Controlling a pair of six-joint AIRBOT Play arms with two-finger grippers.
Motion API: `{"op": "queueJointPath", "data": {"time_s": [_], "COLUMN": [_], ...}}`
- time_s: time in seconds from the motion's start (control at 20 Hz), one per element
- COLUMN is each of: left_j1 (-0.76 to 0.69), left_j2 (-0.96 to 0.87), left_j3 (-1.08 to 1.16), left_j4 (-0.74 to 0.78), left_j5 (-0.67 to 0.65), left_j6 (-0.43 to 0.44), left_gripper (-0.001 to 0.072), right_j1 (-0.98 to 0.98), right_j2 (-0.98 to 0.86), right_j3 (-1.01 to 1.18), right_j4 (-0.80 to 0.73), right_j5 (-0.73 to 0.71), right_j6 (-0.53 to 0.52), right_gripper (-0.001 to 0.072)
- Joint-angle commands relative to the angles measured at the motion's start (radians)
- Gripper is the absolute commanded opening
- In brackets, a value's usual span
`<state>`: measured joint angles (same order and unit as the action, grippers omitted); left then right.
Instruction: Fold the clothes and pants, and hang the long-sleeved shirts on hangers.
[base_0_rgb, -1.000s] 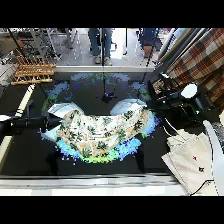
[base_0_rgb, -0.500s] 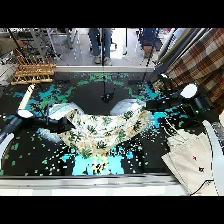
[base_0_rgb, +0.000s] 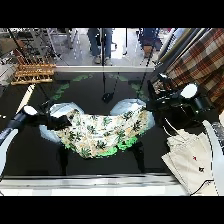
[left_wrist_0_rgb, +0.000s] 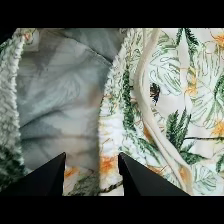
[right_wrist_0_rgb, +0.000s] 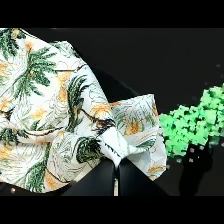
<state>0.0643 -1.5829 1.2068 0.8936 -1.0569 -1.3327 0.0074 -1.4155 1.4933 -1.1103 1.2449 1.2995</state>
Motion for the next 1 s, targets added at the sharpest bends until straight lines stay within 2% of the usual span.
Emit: {"op": "queueJointPath", "data": {"time_s": [0.0, 0.05, 0.1, 0.15, 0.25, 0.35, 0.4, 0.5, 0.6, 0.7, 0.85, 0.95], "left_j1": [-0.034, -0.051, -0.069, -0.080, -0.075, -0.030, 0.002, 0.081, 0.162, 0.234, 0.283, 0.284], "left_j2": [-0.037, -0.053, -0.069, -0.079, -0.072, -0.005, 0.050, 0.196, 0.354, 0.497, 0.674, 0.761], "left_j3": [0.004, 0.004, 0.004, 0.004, 0.004, 0.005, 0.005, 0.005, 0.005, 0.005, 0.005, 0.005], "left_j4": [-0.103, -0.133, -0.145, -0.145, -0.156, -0.267, -0.373, -0.689, -1.040, -1.323, -1.596, -1.689], "left_j5": [-0.007, -0.019, -0.037, -0.068, -0.171, -0.283, -0.327, -0.398, -0.413, -0.414, -0.410, -0.393], "left_j6": [0.051, 0.066, 0.065, 0.066, 0.110, 0.189, 0.235, 0.315, 0.345, 0.354, 0.354, 0.354], "left_gripper": [0.0364, 0.0351, 0.0273, 0.0006, 0.0010, 0.0009, 0.0009, 0.0010, 0.0010, 0.0011, 0.0011, 0.0012], "right_j1": [0.000, 0.000, 0.000, 0.000, -0.002, -0.002, -0.002, -0.002, -0.002, -0.002, -0.002, -0.001], "right_j2": [0.000, 0.000, 0.000, 0.000, 0.013, 0.059, 0.099, 0.204, 0.354, 0.516, 0.783, 0.937], "right_j3": [0.000, 0.000, 0.000, 0.000, 0.000, 0.005, 0.005, 0.005, 0.005, 0.005, 0.005, 0.006], "right_j4": [0.000, -0.001, -0.005, -0.013, -0.035, -0.075, -0.101, -0.167, -0.256, -0.349, -0.455, -0.484], "right_j5": [-0.006, -0.006, -0.006, -0.006, 0.005, 0.036, 0.042, 0.042, 0.043, 0.036, -0.049, -0.179], "right_j6": [0.000, 0.000, 0.000, 0.000, 0.000, 0.000, -0.001, -0.001, 0.000, 0.000, -0.001, -0.004], "right_gripper": [0.0008, 0.0008, 0.0008, 0.0008, 0.0007, 0.0007, 0.0007, 0.0006, 0.0007, 0.0007, 0.0006, 0.0006]}}
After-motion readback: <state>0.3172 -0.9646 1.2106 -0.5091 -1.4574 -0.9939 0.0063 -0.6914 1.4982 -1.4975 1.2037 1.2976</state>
